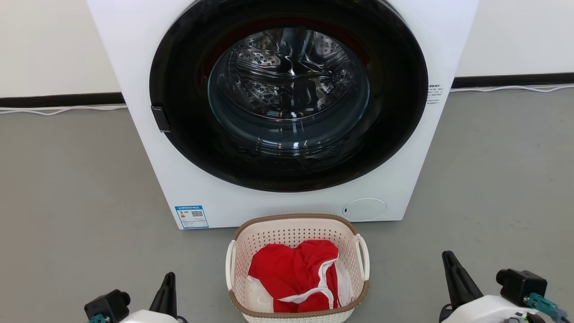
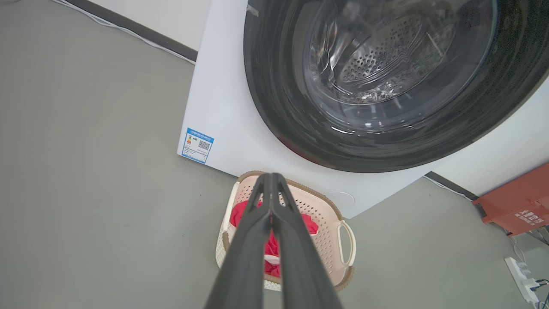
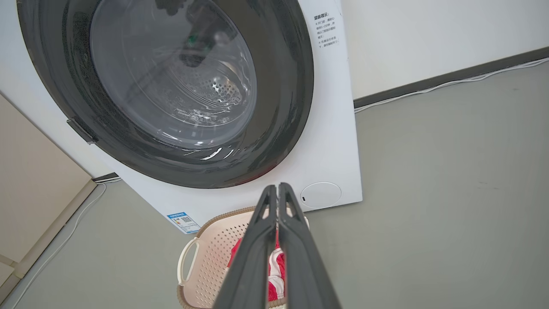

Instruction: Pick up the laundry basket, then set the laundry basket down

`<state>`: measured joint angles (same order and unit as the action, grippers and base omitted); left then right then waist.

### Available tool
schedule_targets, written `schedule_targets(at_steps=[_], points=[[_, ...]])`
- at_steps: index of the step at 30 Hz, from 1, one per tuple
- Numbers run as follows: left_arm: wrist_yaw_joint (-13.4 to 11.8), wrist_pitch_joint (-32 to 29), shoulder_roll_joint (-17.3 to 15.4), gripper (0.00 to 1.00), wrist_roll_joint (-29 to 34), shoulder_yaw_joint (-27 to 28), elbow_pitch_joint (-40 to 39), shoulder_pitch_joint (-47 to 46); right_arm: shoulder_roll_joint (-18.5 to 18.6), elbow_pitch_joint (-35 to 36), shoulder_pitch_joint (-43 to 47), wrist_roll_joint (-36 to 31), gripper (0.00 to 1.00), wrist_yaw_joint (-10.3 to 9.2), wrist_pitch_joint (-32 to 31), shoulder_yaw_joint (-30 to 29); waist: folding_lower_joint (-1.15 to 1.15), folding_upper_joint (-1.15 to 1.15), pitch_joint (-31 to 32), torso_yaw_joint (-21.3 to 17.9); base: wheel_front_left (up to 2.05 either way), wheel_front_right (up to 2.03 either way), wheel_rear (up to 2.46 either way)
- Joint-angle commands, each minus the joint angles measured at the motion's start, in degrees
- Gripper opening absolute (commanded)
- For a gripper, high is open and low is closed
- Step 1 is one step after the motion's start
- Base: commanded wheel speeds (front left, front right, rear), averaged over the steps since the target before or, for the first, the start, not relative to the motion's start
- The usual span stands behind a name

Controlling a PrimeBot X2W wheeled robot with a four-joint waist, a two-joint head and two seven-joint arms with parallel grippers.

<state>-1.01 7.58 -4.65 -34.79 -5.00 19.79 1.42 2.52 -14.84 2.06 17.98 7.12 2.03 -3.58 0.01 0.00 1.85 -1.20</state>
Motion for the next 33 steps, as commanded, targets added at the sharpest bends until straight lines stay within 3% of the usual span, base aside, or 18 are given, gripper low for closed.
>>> schedule_targets(at_steps=[1, 33], points=[[0.51, -0.06, -0.21, 0.00, -1.13, 0.87, -1.74, -2.75, 0.19, 1.57, -2.55, 1.53, 0.00, 0.14, -0.13, -0.06, -0.01, 0.00, -0.01, 0.01, 0.00, 0.00, 0.00], [3.15, -4.68, 0.44, 0.00, -19.68, 4.39, -3.06, -4.35, 0.24, 1.33, -4.42, 25.51, 0.00, 0.22, -2.88, -1.00, -0.01, 0.00, -0.68, 0.40, 0.00, 0.00, 0.00]])
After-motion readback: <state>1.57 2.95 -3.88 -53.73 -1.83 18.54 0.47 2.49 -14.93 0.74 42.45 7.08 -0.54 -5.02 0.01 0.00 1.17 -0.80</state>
